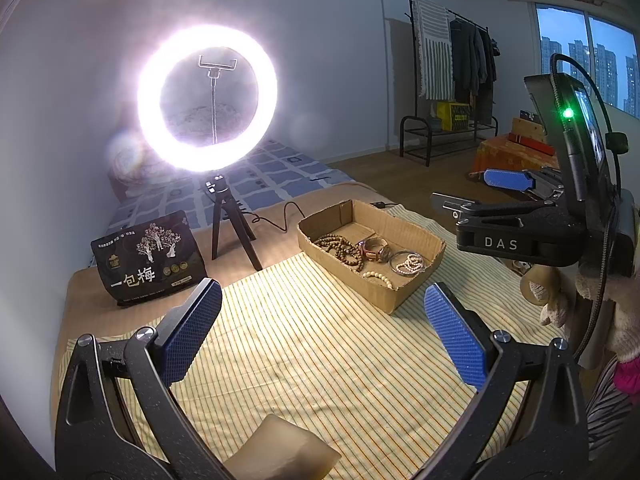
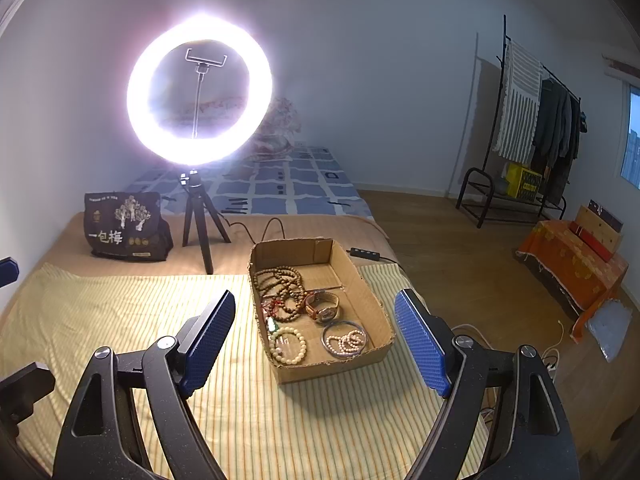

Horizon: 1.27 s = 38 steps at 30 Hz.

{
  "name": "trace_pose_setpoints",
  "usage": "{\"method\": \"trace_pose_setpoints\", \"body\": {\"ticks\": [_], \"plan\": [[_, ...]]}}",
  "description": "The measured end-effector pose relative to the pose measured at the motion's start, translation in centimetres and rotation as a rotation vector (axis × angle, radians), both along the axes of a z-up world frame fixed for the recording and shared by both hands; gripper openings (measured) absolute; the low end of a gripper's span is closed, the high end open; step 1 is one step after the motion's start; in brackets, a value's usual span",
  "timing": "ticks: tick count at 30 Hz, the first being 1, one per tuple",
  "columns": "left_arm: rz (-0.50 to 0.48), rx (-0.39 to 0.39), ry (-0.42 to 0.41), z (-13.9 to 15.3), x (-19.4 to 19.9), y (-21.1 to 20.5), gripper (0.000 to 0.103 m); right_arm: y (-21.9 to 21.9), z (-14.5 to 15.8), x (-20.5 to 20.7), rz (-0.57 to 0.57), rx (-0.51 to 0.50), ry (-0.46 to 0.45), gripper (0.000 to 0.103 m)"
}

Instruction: Organize jewelry

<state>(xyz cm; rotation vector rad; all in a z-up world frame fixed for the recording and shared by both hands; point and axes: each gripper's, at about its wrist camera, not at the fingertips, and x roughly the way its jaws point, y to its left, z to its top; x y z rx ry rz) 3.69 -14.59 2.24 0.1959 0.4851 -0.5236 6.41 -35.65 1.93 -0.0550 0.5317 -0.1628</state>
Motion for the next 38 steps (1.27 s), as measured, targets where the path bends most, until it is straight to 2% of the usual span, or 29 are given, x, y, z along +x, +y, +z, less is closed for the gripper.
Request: {"method": "trace_pose_setpoints", "body": {"ticks": [38], "plan": [[0.009, 0.003, 0.019, -0.46, 0.13, 0.06, 0.103, 0.27, -0.48, -0.49, 0.012, -0.007, 0.015, 0.082]]}}
